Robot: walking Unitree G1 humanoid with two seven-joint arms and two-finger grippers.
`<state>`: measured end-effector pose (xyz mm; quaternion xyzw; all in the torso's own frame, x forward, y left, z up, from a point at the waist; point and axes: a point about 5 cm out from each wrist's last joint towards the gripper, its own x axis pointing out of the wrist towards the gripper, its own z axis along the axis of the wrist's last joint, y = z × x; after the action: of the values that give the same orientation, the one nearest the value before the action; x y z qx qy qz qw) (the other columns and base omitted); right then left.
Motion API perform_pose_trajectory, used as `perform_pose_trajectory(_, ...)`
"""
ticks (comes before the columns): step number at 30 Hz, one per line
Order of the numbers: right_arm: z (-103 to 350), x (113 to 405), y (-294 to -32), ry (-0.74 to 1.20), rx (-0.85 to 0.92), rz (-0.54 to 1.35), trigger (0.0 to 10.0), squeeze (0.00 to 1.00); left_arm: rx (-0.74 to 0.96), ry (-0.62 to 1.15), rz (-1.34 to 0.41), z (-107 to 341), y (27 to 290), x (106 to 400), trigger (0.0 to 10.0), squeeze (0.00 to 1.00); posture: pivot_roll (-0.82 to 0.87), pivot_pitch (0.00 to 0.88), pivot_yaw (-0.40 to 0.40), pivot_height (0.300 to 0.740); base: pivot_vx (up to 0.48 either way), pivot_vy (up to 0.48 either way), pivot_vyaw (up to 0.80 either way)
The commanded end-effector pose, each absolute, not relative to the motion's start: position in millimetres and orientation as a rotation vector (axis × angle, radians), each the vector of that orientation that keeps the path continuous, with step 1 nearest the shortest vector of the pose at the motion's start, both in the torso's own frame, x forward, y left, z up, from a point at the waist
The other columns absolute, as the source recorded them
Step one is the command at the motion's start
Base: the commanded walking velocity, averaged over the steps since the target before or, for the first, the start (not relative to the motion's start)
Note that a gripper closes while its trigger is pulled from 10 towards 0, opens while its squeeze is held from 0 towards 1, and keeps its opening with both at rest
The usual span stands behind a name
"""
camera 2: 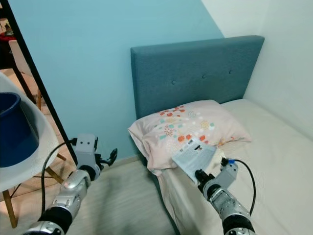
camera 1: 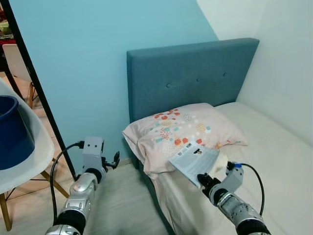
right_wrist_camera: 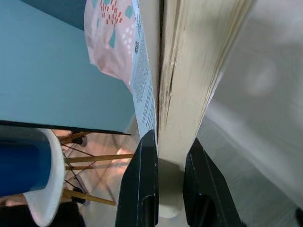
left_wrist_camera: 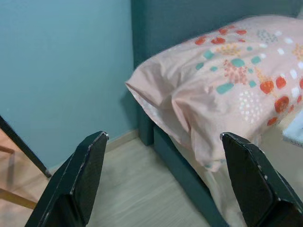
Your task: Clean up the room
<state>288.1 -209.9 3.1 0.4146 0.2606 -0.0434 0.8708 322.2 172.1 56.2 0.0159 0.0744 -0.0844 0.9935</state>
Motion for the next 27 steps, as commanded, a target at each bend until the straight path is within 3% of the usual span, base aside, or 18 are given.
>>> perform_pose_trajectory(1, 6.7, 290.8, -215.0, 0.503, 0.897, -0.110, 10.0, 0.00, 0.064, 0.148, -0.176, 57.1, 173.5, 322.6, 10.0, 0.00, -0.04, 0.000, -0.041, 0.650, 0.000, 0.000, 0.00)
perform_pose_trajectory(13, 23.6, 300.5, -236.5, 0.373, 0.942, -0.153, 10.0, 0.00, 0.085, 0.146, -0.115, 57.4, 181.9, 322.1, 10.0, 0.00, -0.04, 0.000, -0.036, 0.610, 0.000, 0.000, 0.00)
perform_pose_trajectory(27, 20.8, 300.9, -236.9, 0.431, 0.862, -0.168, 10.0, 0.00, 0.101, 0.155, -0.102, 52.0, 189.6, 311.1, 10.0, 0.00, -0.02, 0.053, -0.034, 0.560, 0.000, 0.000, 0.00)
